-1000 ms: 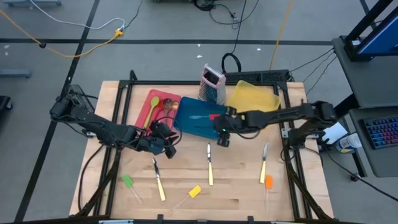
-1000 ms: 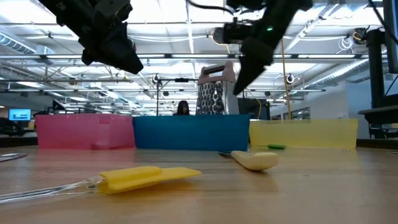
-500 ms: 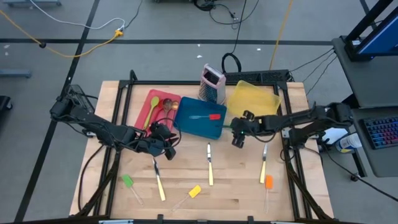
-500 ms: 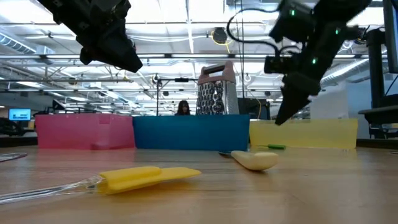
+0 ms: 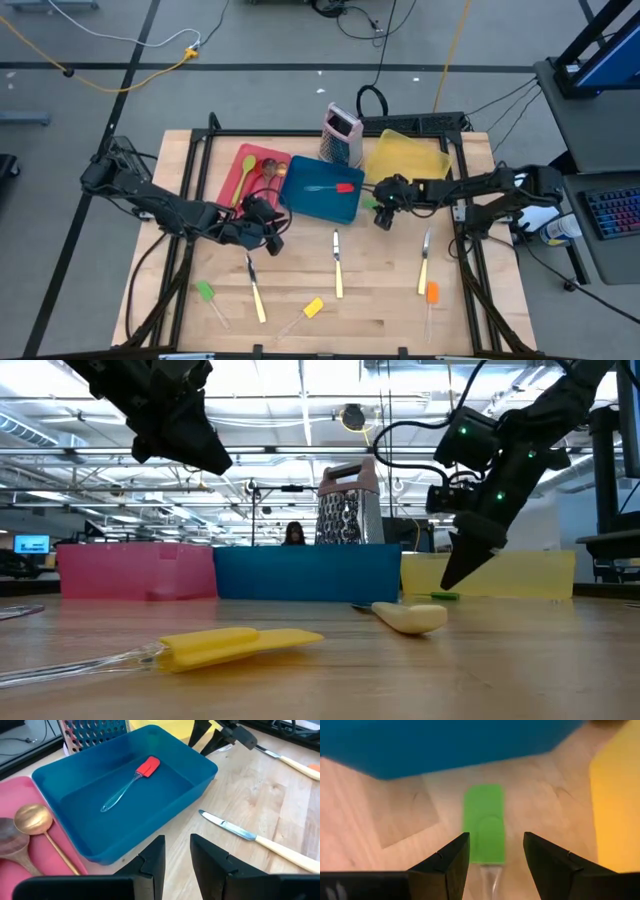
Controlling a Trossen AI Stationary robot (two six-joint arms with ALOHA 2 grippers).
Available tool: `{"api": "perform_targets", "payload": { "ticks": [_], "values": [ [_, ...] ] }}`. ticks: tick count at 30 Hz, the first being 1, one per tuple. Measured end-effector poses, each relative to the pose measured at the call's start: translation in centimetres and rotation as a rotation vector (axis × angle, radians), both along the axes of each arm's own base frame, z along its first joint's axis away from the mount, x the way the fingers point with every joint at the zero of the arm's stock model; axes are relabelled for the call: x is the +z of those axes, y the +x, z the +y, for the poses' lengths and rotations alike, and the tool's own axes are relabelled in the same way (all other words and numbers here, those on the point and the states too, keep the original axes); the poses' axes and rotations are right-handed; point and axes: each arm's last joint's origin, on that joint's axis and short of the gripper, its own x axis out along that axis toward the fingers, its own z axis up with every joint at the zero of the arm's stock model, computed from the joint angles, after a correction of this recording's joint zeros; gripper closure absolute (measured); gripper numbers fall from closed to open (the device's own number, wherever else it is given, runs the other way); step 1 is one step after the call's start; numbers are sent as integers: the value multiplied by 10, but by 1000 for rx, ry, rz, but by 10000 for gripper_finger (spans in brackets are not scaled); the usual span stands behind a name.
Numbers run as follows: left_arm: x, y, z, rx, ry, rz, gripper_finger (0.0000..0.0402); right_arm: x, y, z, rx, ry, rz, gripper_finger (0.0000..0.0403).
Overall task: Pick & Place Kitchen Items
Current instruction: Put the right green spatula into the blue bin
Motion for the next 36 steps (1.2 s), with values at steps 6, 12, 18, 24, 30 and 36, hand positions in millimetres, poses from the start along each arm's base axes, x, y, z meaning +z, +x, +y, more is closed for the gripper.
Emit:
{"api": "perform_targets", "payload": {
  "ticks": [6, 12, 18, 24, 30, 36],
  "values": [
    [0, 1, 2, 3, 6, 2, 309, -3, -4, -4, -37, 6, 6, 219],
    [0, 1, 2, -2, 11, 4, 309, -3, -4, -3, -41, 15, 2, 219],
    [0, 1, 2, -2, 11, 3, 309, -4, -3, 4, 5, 5, 15, 220],
    [0, 1, 2, -2, 10, 2, 309, -5, -3, 10, 23, -4, 25, 220],
    [0, 1, 2, -1, 10, 1, 309, -6, -3, 11, 34, -49, 45, 220],
    [0, 1, 2, -1, 8, 0, 309, 3, 1, 13, 38, -98, 36, 220]
  ]
}}
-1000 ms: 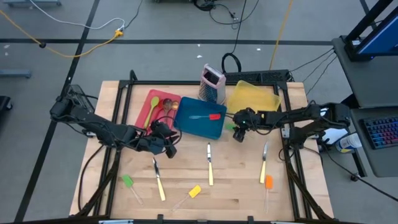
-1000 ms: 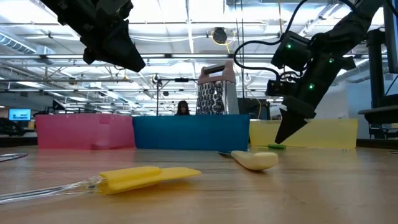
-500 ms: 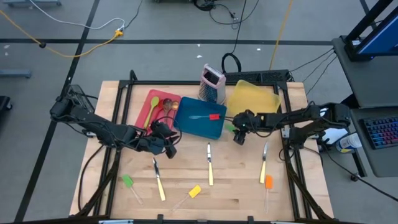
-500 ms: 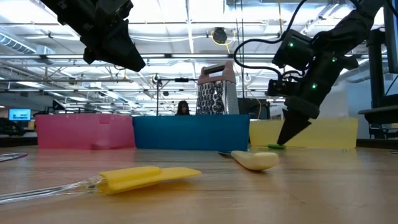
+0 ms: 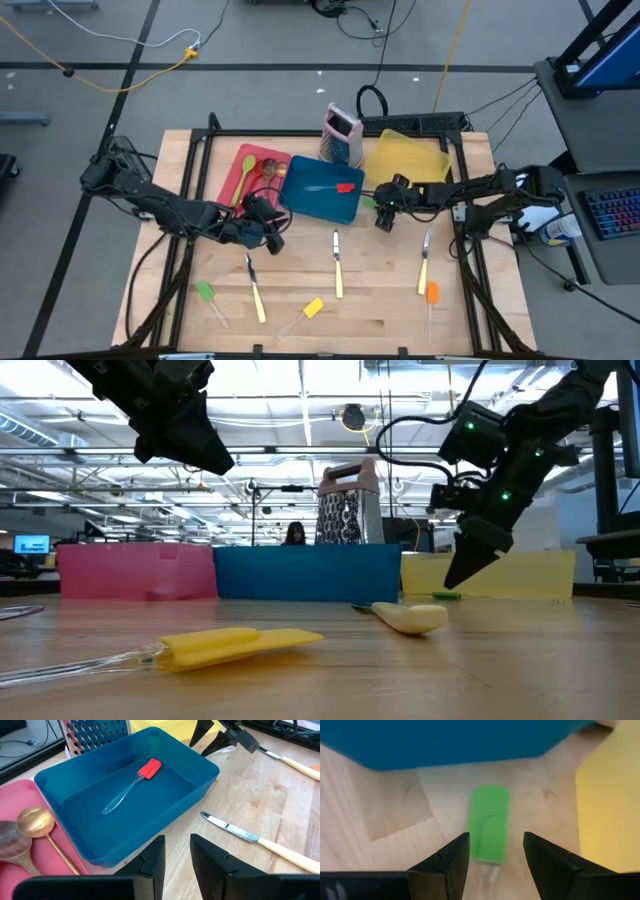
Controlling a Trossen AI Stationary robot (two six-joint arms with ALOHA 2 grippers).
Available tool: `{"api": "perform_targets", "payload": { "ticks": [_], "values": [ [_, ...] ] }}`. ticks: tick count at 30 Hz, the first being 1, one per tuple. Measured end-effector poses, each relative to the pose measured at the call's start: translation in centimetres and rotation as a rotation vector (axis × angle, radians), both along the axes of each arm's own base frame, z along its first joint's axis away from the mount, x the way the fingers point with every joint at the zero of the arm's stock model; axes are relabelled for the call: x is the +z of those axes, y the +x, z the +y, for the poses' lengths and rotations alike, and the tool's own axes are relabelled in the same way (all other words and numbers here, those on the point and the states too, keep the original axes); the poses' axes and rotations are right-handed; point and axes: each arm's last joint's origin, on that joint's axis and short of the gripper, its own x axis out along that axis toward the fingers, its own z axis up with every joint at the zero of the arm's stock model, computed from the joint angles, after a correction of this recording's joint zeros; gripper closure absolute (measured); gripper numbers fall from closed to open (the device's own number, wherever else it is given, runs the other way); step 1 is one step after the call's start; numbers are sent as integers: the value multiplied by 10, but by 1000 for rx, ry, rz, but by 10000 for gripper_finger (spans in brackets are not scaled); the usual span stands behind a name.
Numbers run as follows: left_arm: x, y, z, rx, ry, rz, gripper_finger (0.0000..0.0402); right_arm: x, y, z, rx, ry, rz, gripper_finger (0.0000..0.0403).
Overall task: Pick & Place Kitchen Items
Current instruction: Put the right green spatula into the blue bin
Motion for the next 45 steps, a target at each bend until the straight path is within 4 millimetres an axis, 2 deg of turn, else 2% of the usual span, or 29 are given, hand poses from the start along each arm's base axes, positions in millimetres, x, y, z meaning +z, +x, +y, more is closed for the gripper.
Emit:
{"api": "perform_targets", "payload": {
  "ticks": [5, 8, 13, 17, 22, 27, 31, 36, 39, 45],
  "values": [
    [0, 0, 1, 6, -1, -1, 309, 27, 19, 13, 57, -3, -6, 220],
    [0, 0, 2, 10, -3, -2, 309, 35, 26, 22, 53, 8, -23, 220],
    [0, 0, 2, 8, -1, -1, 309, 33, 25, 35, 5, 26, -4, 220],
    [0, 0, 2, 8, -1, -1, 309, 18, 29, 40, -8, 22, 58, 220],
    [0, 0, 2, 10, -3, -3, 309, -5, 30, 26, -78, -57, 178, 220],
    [0, 0, 2, -2, 12, 6, 309, -6, 30, 8, -184, -35, 157, 220],
    [0, 0, 2, -5, 17, 8, 309, -8, 31, -1, -168, 25, 145, 220],
    [0, 0, 2, -9, 22, 14, 309, -14, 32, -7, -164, 21, 176, 224],
    [0, 0, 2, -9, 22, 15, 309, -17, 31, -8, -142, 7, 209, 246],
    [0, 0, 2, -9, 22, 16, 309, -17, 30, -8, -150, -25, 227, 319]
  ]
}}
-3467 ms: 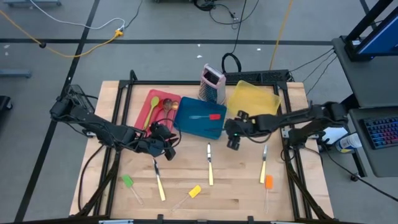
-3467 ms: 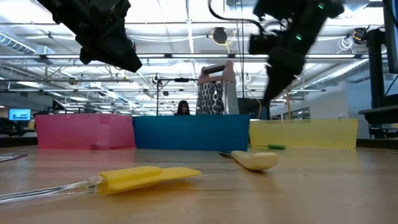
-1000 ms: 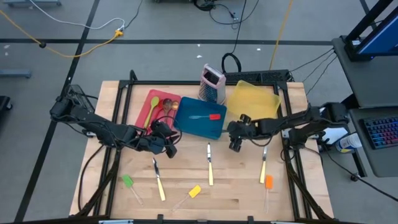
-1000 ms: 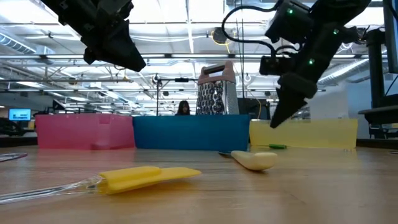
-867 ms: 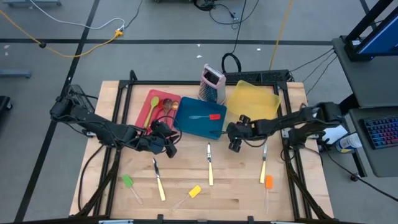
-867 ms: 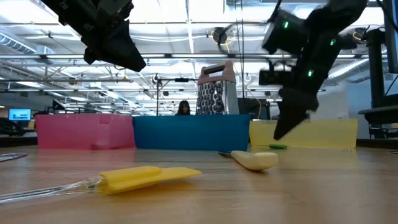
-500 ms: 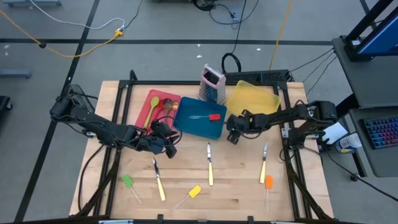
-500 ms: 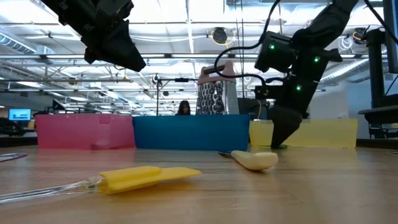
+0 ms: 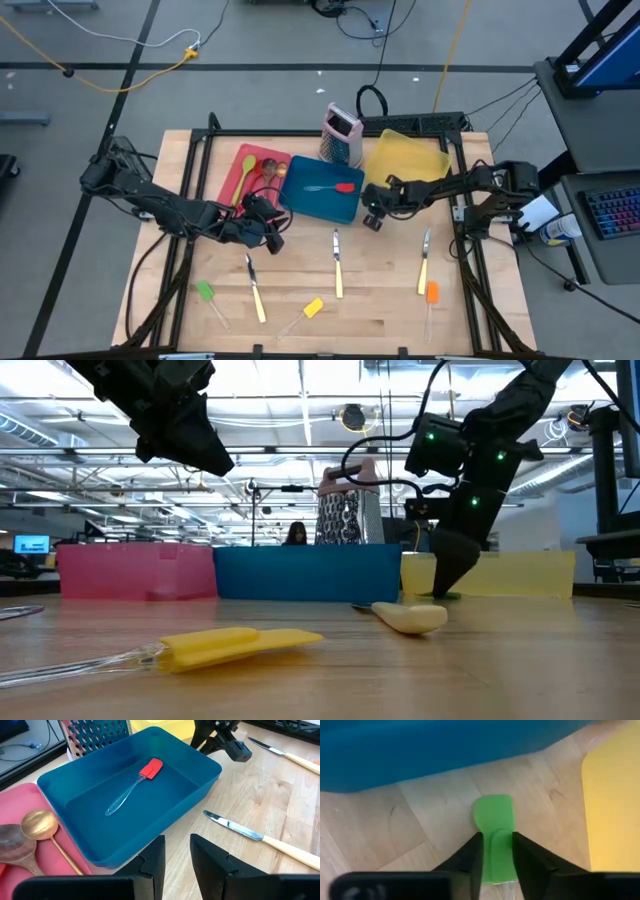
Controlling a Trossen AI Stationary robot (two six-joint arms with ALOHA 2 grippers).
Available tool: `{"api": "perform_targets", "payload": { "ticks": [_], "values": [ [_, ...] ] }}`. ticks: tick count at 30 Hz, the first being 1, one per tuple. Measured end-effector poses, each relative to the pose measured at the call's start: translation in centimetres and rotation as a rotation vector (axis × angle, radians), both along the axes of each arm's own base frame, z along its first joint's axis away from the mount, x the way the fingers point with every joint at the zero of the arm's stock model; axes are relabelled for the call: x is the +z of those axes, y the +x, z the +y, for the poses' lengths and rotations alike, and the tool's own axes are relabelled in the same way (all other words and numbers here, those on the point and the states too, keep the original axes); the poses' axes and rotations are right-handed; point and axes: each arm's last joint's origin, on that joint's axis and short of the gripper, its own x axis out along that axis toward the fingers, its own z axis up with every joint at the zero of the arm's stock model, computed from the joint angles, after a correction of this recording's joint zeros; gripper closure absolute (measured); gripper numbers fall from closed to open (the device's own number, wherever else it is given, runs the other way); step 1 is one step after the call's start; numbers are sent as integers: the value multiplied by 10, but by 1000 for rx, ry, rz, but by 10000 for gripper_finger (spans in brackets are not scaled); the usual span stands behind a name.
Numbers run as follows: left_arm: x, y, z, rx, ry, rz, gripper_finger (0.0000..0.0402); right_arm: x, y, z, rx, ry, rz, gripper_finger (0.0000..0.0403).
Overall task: Pick & Place Kitchen Items
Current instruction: Put the right green spatula into the blue bin
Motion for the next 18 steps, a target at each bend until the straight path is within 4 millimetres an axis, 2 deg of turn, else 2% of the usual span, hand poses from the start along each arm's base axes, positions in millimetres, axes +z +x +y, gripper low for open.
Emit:
{"api": "perform_targets", "payload": {
  "ticks": [8, 13, 18],
  "values": [
    [0, 0, 0, 2, -6, -2, 309, -1, -2, -1, 19, -15, 33, 396],
    [0, 0, 0, 1, -7, -2, 309, 0, -2, -1, 30, -21, 35, 401],
    [0, 0, 0, 0, -8, -1, 309, 13, -5, 9, 63, -26, -2, 402]
  ]
}}
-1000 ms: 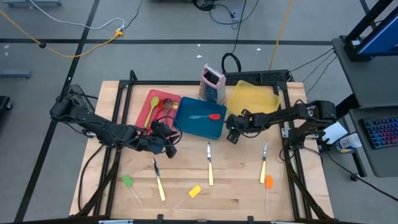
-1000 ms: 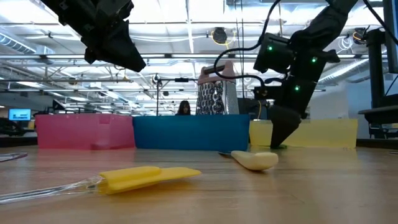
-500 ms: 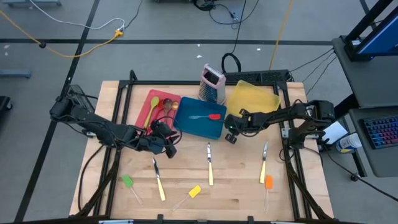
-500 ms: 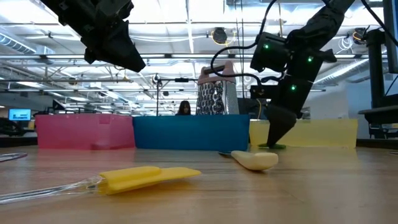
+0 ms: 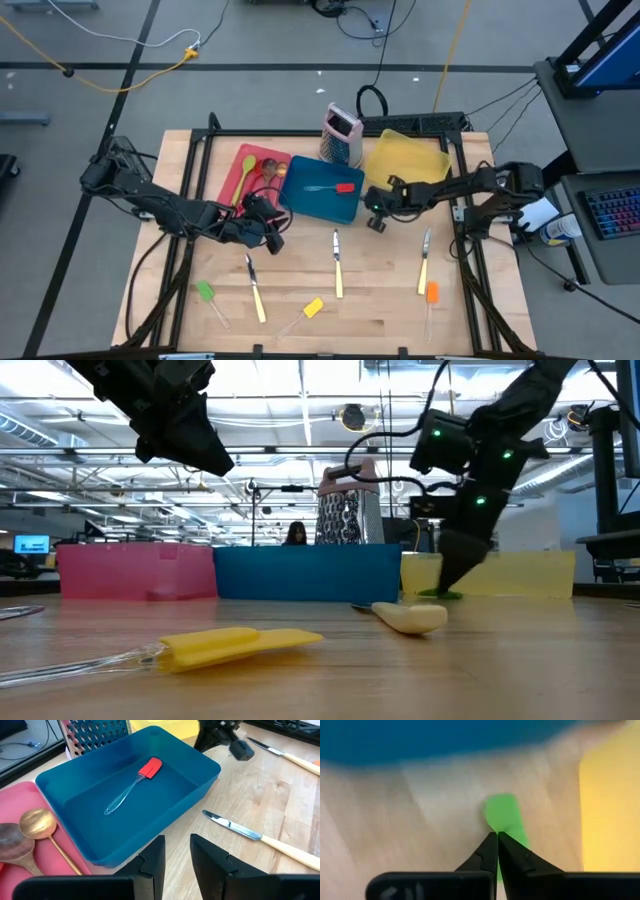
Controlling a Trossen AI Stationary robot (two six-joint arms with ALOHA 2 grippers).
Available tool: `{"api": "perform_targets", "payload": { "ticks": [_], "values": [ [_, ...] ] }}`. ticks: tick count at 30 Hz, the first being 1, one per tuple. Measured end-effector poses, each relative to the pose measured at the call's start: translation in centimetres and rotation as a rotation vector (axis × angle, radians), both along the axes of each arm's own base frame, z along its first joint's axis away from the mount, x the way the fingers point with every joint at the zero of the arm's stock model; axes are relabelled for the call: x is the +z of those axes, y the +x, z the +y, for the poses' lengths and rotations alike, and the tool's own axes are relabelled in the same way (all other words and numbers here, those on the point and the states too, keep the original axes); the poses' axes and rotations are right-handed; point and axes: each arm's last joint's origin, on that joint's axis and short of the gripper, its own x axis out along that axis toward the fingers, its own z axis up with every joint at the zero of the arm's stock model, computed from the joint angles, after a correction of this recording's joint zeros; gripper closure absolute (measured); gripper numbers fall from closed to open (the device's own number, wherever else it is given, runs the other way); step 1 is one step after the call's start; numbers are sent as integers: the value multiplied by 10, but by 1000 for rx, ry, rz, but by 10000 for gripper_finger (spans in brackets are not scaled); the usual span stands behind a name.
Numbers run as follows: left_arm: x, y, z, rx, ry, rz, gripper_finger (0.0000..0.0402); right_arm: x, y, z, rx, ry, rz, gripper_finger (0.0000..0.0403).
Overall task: Pick & Place Kitchen Items
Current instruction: Put the right green spatula into the blue bin
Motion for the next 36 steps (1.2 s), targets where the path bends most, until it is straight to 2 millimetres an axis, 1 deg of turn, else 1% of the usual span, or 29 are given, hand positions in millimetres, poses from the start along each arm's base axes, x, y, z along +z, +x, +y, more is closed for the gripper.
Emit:
{"api": "perform_targets", "payload": {
  "ticks": [5, 9, 15, 18, 22, 26, 29, 32, 34, 36],
  "values": [
    [0, 0, 0, 6, -10, -7, 309, 23, -7, 14, -32, 18, -88, 402],
    [0, 0, -1, 17, -27, -17, 309, 30, -14, 30, -7, 38, -87, 402],
    [0, 0, -1, 29, -42, -27, 309, 43, -14, 55, 72, 59, -188, 403],
    [0, 0, -1, 29, -43, -29, 309, 57, -14, 67, 131, 68, -289, 403],
    [0, 0, -1, 29, -44, -30, 309, 83, -17, 77, 199, 81, -473, 403],
    [0, 0, -1, 29, -44, -30, 309, 105, -19, 85, 292, 32, -623, 403],
    [0, 0, -1, 28, -42, -29, 309, 123, -13, 92, 394, -27, -781, 403],
    [1, 1, -1, 26, -39, -30, 309, 138, -3, 98, 491, -133, -935, 403],
    [1, 0, -1, 26, -38, -29, 309, 141, 4, 97, 526, -210, -988, 403],
    [1, 0, -1, 24, -36, -28, 309, 139, 15, 94, 534, -276, -1011, 403]
  ]
}}
